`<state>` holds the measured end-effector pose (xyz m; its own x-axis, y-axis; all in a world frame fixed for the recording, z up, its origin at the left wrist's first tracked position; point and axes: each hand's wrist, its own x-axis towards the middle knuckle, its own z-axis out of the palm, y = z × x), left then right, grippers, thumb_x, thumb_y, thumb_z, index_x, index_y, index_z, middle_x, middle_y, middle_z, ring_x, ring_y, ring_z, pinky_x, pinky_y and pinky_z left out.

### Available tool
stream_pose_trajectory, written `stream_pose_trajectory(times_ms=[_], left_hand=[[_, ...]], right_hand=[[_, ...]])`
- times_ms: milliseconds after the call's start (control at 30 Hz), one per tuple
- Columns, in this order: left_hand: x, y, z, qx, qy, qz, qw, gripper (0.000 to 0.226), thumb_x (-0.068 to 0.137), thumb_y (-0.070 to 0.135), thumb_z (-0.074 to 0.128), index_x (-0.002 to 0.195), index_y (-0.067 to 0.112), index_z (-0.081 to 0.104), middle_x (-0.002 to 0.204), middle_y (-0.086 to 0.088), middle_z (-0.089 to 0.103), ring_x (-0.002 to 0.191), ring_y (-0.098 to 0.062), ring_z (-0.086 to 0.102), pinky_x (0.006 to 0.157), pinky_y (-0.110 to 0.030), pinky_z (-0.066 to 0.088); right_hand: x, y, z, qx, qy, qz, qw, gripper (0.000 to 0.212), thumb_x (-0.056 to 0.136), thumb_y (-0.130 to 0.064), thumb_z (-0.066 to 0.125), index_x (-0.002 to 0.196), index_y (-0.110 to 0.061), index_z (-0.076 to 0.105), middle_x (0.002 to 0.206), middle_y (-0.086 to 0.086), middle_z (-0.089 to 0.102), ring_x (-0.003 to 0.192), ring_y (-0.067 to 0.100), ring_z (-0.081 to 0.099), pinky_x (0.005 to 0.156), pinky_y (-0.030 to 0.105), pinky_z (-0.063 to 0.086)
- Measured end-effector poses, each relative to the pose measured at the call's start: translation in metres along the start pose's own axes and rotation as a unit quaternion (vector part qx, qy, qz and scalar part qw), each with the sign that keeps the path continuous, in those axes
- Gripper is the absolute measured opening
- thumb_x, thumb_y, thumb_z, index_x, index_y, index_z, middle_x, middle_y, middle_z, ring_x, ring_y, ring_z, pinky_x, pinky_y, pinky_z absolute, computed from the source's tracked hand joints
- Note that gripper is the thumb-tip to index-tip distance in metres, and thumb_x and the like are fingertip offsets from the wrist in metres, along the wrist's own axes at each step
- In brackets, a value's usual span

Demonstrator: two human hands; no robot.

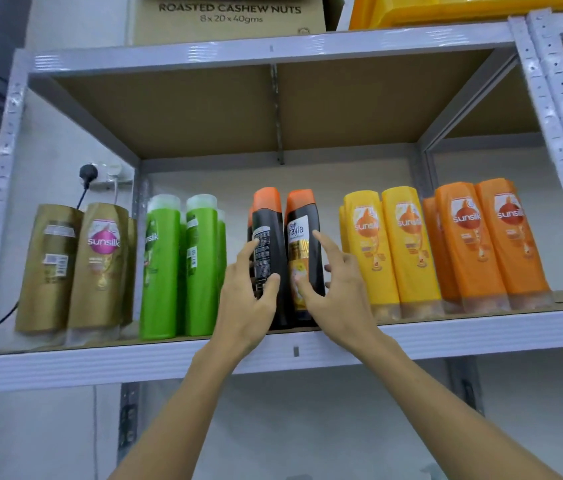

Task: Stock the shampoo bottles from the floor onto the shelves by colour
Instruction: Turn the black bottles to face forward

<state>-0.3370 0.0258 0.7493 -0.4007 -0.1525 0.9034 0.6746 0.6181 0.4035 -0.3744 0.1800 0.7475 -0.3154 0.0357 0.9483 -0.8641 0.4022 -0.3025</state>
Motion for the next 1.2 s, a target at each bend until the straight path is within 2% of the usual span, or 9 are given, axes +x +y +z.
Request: stream_pose_trajectory(times_ms=[100, 233, 433, 500, 633, 767, 833, 1067, 1200], left_hand=[[0.000, -0.006, 0.000, -0.022, -0.018, -0.016, 0.999, 0.060, 0.091, 0.039, 0.061, 0.142, 0.056, 0.034, 0.125, 0.008, 0.059, 0.114, -0.019, 0.063, 0.101, -0.047, 0.052], [0.004, -0.014, -0.001, -0.016, -0.054, 0.000, 0.998, 0.063, 0.098, 0.028, 0.061, 0.146, 0.053, 0.029, 0.115, 0.020, 0.061, 0.109, -0.010, 0.063, 0.098, -0.032, 0.050], [0.008, -0.021, -0.001, -0.012, -0.075, 0.001, 0.997, 0.070, 0.096, 0.027, 0.063, 0.147, 0.055, 0.023, 0.116, 0.008, 0.070, 0.080, -0.003, 0.062, 0.081, -0.025, 0.049], [0.008, -0.022, 0.001, -0.015, -0.064, 0.008, 0.998, 0.071, 0.094, 0.029, 0.066, 0.146, 0.054, 0.024, 0.119, 0.008, 0.069, 0.091, -0.007, 0.066, 0.089, -0.031, 0.054], [0.009, -0.026, -0.001, -0.008, -0.055, -0.002, 0.998, 0.078, 0.083, 0.042, 0.068, 0.144, 0.058, 0.022, 0.119, 0.003, 0.065, 0.105, -0.017, 0.064, 0.094, -0.044, 0.054], [0.007, -0.024, -0.004, -0.008, -0.056, 0.006, 0.998, 0.077, 0.089, 0.016, 0.068, 0.146, 0.047, 0.027, 0.098, 0.012, 0.068, 0.084, -0.005, 0.065, 0.078, -0.022, 0.056], [0.006, -0.024, -0.004, -0.010, -0.039, 0.009, 0.999, 0.083, 0.083, 0.024, 0.073, 0.144, 0.053, 0.026, 0.101, 0.004, 0.066, 0.091, -0.012, 0.063, 0.082, -0.030, 0.056], [0.002, -0.022, -0.006, -0.031, -0.030, 0.014, 0.999, 0.082, 0.081, 0.022, 0.075, 0.144, 0.048, 0.030, 0.105, 0.004, 0.068, 0.090, -0.013, 0.068, 0.082, -0.033, 0.057], [-0.001, -0.020, -0.002, 0.039, 0.007, 0.011, 0.999, 0.090, 0.081, 0.031, 0.078, 0.148, 0.051, 0.022, 0.103, -0.002, 0.050, 0.086, -0.005, 0.052, 0.081, -0.024, 0.047]], right_hand=[[-0.003, 0.005, 0.004, 0.002, 0.000, 0.015, 1.000, 0.071, 0.093, -0.035, 0.068, 0.153, -0.044, 0.031, 0.116, 0.000, 0.049, 0.105, -0.012, 0.043, 0.089, 0.005, 0.037], [-0.001, 0.009, 0.002, 0.003, -0.027, 0.029, 0.999, 0.071, 0.094, -0.036, 0.067, 0.152, -0.047, 0.027, 0.114, -0.003, 0.059, 0.103, 0.006, 0.055, 0.092, 0.029, 0.051], [0.001, 0.009, -0.004, 0.003, -0.083, 0.038, 0.996, 0.074, 0.095, -0.021, 0.069, 0.152, -0.044, 0.028, 0.095, -0.030, 0.052, 0.087, -0.011, 0.055, 0.066, -0.002, 0.041], [0.001, 0.007, -0.006, 0.011, -0.089, 0.048, 0.995, 0.074, 0.096, -0.015, 0.067, 0.153, -0.041, 0.028, 0.100, -0.027, 0.053, 0.086, -0.013, 0.052, 0.065, -0.003, 0.039], [0.001, 0.008, -0.006, 0.044, -0.083, 0.064, 0.994, 0.071, 0.098, -0.008, 0.061, 0.153, -0.040, 0.029, 0.119, -0.014, 0.060, 0.095, -0.010, 0.058, 0.069, 0.004, 0.047], [0.001, 0.010, -0.009, 0.071, -0.090, 0.078, 0.990, 0.070, 0.099, -0.005, 0.058, 0.151, -0.043, 0.030, 0.109, -0.031, 0.056, 0.088, -0.011, 0.061, 0.068, 0.011, 0.054], [0.002, 0.010, -0.010, 0.076, -0.089, 0.080, 0.990, 0.070, 0.100, -0.005, 0.057, 0.151, -0.043, 0.030, 0.106, -0.033, 0.054, 0.086, -0.008, 0.062, 0.068, 0.016, 0.056], [-0.002, 0.005, -0.014, 0.037, -0.097, 0.056, 0.993, 0.075, 0.096, -0.019, 0.069, 0.154, -0.038, 0.026, 0.120, -0.016, 0.062, 0.097, -0.003, 0.065, 0.078, 0.013, 0.056], [-0.002, 0.005, -0.012, 0.025, -0.101, 0.053, 0.993, 0.080, 0.094, -0.018, 0.071, 0.154, -0.039, 0.022, 0.125, -0.006, 0.063, 0.108, 0.013, 0.065, 0.087, 0.029, 0.059]])
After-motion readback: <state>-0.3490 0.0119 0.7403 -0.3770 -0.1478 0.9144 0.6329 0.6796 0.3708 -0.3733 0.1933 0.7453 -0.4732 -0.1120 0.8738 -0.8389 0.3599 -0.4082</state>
